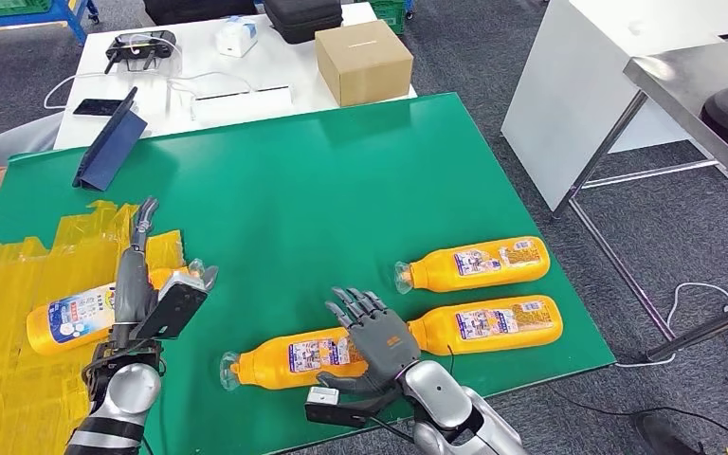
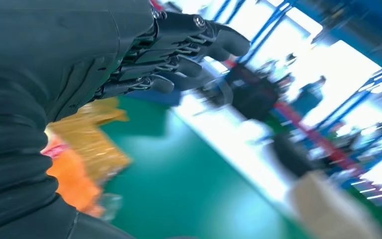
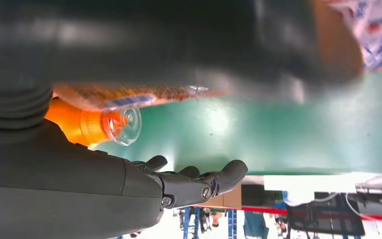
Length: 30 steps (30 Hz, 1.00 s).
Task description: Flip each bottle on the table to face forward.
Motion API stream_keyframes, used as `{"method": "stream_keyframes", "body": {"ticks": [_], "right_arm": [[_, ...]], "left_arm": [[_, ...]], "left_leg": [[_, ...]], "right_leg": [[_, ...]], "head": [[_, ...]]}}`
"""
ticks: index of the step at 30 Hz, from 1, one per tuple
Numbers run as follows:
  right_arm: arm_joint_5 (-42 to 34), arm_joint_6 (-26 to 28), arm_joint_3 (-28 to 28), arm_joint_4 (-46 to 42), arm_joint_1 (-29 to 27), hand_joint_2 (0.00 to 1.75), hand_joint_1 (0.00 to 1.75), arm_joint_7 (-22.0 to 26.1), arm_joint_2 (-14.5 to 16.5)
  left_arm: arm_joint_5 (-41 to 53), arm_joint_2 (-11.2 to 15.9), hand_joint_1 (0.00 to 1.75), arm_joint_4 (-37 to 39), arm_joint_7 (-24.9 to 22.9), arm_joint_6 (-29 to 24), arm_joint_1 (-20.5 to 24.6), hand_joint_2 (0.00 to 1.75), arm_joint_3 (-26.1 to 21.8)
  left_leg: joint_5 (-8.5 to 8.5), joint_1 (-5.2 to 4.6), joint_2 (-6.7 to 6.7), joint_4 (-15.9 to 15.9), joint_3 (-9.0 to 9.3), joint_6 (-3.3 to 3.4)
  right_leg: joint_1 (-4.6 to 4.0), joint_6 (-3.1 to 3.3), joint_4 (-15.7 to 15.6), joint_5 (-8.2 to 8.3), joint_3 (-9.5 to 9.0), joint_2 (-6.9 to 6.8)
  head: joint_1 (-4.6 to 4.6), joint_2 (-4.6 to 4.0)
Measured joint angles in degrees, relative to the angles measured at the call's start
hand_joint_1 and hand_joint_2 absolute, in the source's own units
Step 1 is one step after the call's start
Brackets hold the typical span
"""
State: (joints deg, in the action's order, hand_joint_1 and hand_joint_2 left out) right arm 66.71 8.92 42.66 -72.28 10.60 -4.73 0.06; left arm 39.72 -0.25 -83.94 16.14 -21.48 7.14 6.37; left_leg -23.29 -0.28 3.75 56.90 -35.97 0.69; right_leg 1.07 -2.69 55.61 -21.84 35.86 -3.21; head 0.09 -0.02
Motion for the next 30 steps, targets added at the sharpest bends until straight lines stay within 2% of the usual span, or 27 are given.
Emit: {"method": "stream_keyframes", "body": {"ticks": [4,14,30], "right_arm": [[0.4,0.0,0.4,2.3,0.9,1.75,0.00,-0.1,0.6],[0.8,0.2,0.9,7.5,3.2,1.75,0.00,-2.0,2.4],[1.0,-0.6,1.5,14.2,6.8,1.75,0.02,-1.8,4.0]], "left_arm": [[-2.7,-0.7,0.00,-5.0,1.9,0.5,-1.6,1.75,0.9],[-7.4,-1.4,0.00,-11.9,5.9,1.4,-3.8,1.75,2.4],[-9.9,-1.5,0.00,-14.5,7.2,0.9,-4.2,1.75,3.7]], "left_leg": [[0.01,0.01,0.00,0.0,0.01,0.00],[0.01,0.01,0.00,0.0,0.01,0.00],[0.03,0.01,0.01,0.0,0.09,0.02]], "right_leg": [[-0.01,0.00,0.0,0.00,0.00,0.00],[-0.01,0.00,0.0,0.00,0.00,0.00],[-0.01,-0.01,0.0,0.01,-0.07,0.01]], "head": [[-0.01,0.00],[-0.01,0.00],[-0.01,0.00]]}}
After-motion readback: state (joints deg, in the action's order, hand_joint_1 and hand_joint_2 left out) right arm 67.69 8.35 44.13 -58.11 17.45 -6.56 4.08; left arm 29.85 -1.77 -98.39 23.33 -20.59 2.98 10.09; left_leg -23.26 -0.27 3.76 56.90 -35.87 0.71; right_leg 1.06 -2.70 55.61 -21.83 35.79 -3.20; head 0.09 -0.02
